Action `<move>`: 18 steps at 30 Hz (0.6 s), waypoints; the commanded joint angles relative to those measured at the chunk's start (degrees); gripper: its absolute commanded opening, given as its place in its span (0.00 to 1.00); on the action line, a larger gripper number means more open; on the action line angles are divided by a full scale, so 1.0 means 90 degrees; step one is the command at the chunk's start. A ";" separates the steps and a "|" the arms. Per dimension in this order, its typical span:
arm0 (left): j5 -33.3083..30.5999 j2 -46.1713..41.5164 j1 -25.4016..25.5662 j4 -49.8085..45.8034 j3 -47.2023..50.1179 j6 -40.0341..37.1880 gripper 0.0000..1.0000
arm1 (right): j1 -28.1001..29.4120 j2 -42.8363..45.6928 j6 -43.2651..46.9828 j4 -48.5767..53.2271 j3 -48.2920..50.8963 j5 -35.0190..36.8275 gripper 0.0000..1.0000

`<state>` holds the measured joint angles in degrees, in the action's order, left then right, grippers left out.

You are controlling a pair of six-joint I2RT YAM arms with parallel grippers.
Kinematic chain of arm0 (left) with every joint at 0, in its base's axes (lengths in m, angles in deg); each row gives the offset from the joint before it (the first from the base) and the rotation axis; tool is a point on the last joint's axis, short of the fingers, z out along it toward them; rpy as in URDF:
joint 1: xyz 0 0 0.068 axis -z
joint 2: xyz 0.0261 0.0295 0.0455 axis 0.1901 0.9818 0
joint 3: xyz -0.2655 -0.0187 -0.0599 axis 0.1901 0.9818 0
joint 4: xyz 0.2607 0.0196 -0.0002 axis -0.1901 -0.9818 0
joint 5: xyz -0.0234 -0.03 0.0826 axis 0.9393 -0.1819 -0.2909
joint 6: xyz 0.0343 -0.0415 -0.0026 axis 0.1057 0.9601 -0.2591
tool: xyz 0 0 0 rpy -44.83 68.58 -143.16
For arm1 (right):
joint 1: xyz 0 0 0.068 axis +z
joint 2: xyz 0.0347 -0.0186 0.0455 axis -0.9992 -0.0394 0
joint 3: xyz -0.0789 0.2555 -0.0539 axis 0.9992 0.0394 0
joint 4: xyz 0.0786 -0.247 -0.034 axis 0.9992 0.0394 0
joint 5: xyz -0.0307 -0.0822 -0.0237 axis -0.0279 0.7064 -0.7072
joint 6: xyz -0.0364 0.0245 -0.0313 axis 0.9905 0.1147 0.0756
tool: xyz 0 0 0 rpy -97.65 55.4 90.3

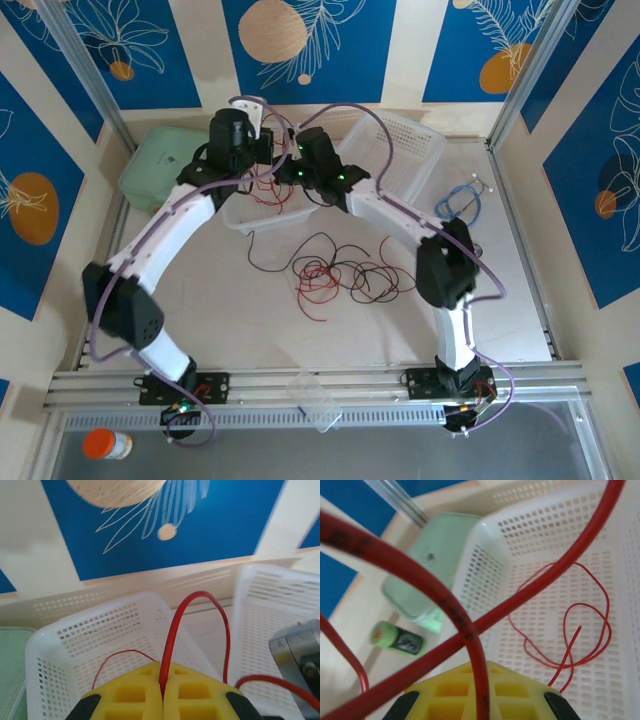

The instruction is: Untangle the cables

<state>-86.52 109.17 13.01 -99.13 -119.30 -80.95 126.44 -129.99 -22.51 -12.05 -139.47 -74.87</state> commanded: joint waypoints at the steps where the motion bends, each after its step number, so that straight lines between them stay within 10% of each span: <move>1: -0.0136 0.0731 -0.0352 0.0265 -0.0546 0.0183 0.00 | -0.0081 -0.0766 0.0060 0.1299 -0.1166 -0.0339 0.06; 8: 0.0058 0.2108 -0.0902 -0.0011 -0.1289 0.0754 0.00 | -0.0081 -0.1141 0.0245 0.2471 -0.1856 -0.0461 0.60; 18: 0.0246 0.3498 -0.1289 -0.0713 -0.2460 0.0894 0.00 | -0.0144 -0.0729 0.0292 0.4178 -0.2040 -0.0577 0.65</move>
<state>-85.08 138.32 1.77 -102.91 -138.14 -73.67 125.22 -140.29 -20.96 16.82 -154.37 -78.98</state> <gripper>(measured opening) 0.067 0.654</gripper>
